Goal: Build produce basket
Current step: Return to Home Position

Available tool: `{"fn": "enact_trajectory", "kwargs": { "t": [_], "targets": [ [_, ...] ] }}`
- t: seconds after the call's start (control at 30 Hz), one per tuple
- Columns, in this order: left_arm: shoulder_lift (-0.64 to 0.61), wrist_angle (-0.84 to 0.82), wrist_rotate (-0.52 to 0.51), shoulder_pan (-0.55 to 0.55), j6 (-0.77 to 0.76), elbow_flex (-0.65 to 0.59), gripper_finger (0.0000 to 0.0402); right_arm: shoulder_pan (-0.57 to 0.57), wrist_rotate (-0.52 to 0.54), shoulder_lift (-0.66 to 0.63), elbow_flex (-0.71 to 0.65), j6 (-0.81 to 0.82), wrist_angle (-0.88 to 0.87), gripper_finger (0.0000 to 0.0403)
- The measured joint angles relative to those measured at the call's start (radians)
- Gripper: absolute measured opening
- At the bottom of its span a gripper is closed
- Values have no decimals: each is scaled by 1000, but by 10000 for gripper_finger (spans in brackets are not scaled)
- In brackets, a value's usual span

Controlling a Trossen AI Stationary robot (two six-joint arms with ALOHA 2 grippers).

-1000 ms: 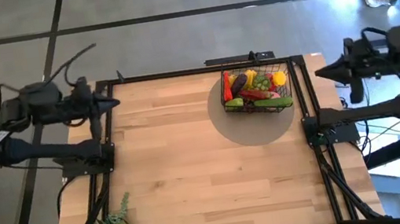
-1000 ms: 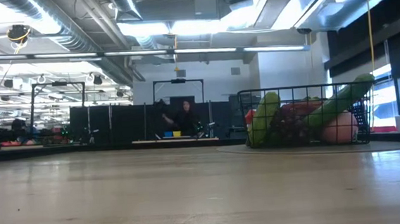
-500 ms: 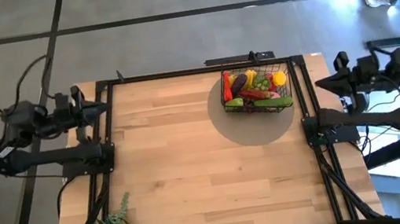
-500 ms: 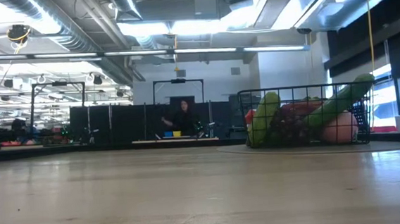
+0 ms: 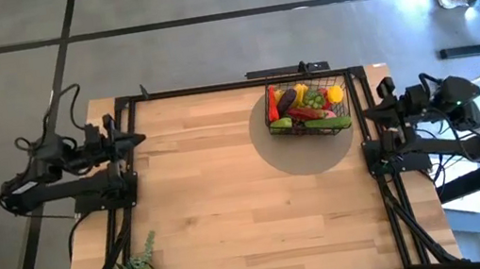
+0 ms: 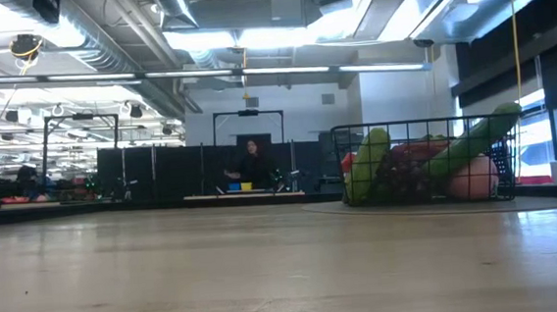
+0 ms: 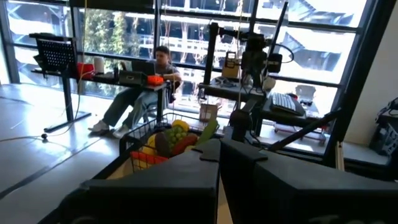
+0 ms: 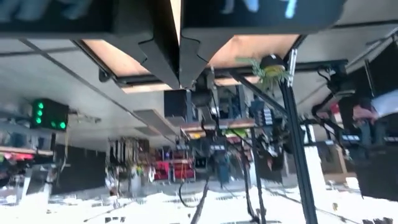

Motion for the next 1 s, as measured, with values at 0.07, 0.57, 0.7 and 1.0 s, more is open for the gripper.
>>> {"fn": "enact_trajectory", "kwargs": {
  "t": [0.07,0.57,0.7,1.0],
  "targets": [
    [-29,24,0,0,1,-39,0,0,-4,-28,-40,4,42,0],
    [-126,202,33,0,29,-237,0,0,-25,-134,-196,57,238,0],
    [-127,311,37,0,51,-321,0,0,-29,-136,-273,57,312,0],
    [-128,491,54,0,54,-500,0,0,-33,-137,-454,64,532,0]
  ]
}}
